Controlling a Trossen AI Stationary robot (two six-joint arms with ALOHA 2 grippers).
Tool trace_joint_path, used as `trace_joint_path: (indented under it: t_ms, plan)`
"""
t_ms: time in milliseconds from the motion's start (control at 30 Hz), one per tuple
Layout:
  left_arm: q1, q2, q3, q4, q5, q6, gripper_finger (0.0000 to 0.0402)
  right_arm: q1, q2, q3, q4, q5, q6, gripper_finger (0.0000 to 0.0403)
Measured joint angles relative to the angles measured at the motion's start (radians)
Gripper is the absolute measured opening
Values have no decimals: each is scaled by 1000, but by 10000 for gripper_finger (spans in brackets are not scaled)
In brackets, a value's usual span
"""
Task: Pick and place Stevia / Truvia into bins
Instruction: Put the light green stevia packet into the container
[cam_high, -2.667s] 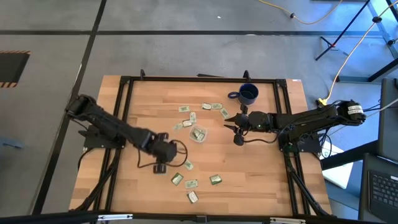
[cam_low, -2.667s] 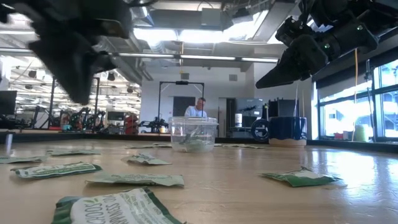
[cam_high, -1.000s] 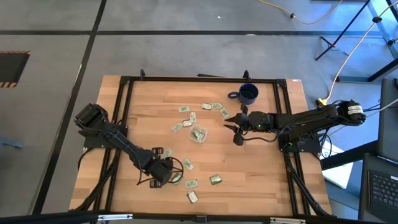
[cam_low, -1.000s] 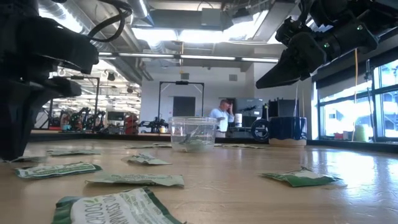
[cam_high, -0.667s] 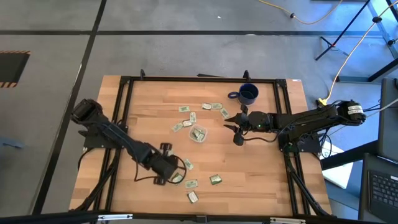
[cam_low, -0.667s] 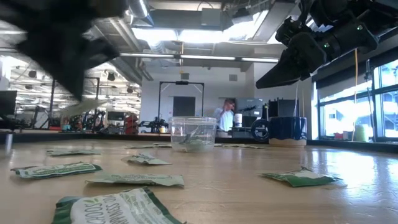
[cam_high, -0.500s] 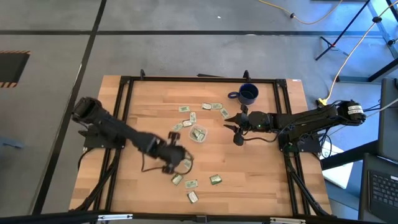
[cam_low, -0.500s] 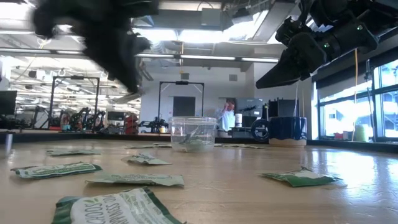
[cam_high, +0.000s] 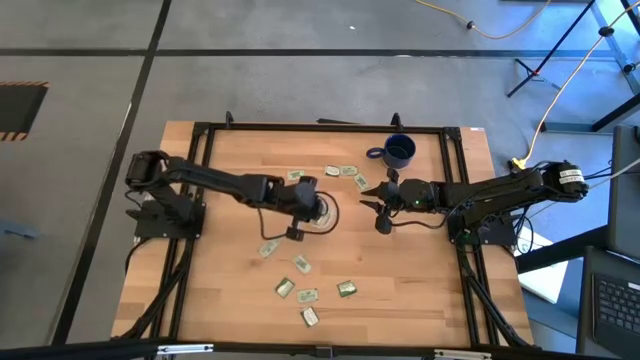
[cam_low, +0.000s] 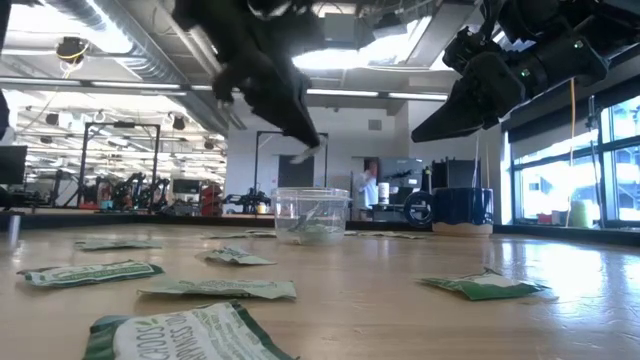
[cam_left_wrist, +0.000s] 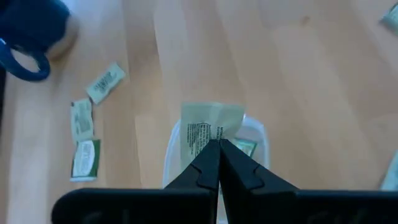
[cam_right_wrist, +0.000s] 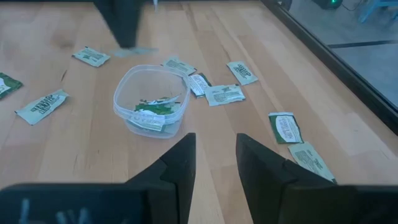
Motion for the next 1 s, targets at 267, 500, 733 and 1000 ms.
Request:
trace_joint_path:
  t_ms: [267, 500, 733, 1000]
  plan:
    - [39, 87, 0, -6, 2, 7, 2, 0, 0, 0, 2, 0, 0, 118]
    - [39, 149, 0, 22, 2, 14, 1, 0, 0, 0, 1, 0, -5, 118]
    - [39, 176, 0, 26, -42, 9, 13, 0, 0, 0, 0, 0, -15, 118]
    - [39, 178, 10, 8, -43, -1, 51, 0, 0, 0, 0, 0, -18, 118]
